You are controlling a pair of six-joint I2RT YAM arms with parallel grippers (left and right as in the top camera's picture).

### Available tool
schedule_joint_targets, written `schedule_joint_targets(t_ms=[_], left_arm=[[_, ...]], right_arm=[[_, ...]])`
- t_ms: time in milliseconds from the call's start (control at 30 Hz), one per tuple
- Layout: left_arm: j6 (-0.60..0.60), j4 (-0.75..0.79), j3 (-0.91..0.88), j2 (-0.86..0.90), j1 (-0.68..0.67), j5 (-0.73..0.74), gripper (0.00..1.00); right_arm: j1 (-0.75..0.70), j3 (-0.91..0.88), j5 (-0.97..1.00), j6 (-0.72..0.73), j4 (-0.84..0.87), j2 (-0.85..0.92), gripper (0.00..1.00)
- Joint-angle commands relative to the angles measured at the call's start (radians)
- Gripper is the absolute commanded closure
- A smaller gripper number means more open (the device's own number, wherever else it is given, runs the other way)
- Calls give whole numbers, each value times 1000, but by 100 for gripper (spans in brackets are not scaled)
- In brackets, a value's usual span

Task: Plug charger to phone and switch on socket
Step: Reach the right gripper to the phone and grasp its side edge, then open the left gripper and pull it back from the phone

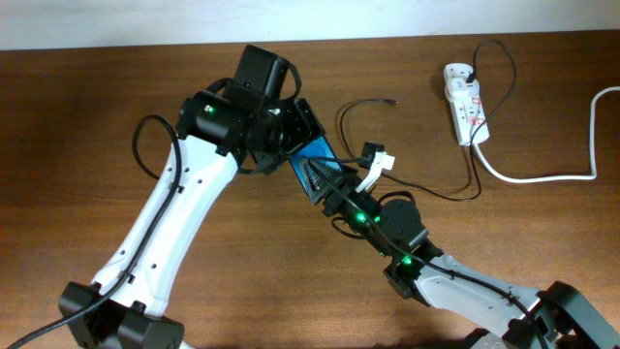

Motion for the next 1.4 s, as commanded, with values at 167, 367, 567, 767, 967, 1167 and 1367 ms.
schedule_joint_targets(t_ms=[167, 367, 567, 767, 967, 1167, 1367], left_arm=[[-29, 8, 10, -7, -16, -28, 51], [-29, 8, 10, -7, -16, -39, 50], [-29, 8, 10, -7, -16, -47, 48], [-28, 6, 10, -7, -16, -46, 33], [-28, 0, 10, -7, -16, -46, 18], [-27, 0, 10, -7, -15, -47, 1], [109, -57, 10, -7, -13, -104, 1]], right_arm=[[5, 18, 8, 4, 7, 5, 60], [5, 18, -12, 18, 10, 5, 74], [5, 18, -33, 18, 10, 5, 85], [5, 18, -60, 18, 10, 5, 96], [5, 18, -101, 18, 10, 5, 96], [-18, 18, -127, 108, 10, 5, 96], [-145, 18, -275, 319, -142, 5, 96]])
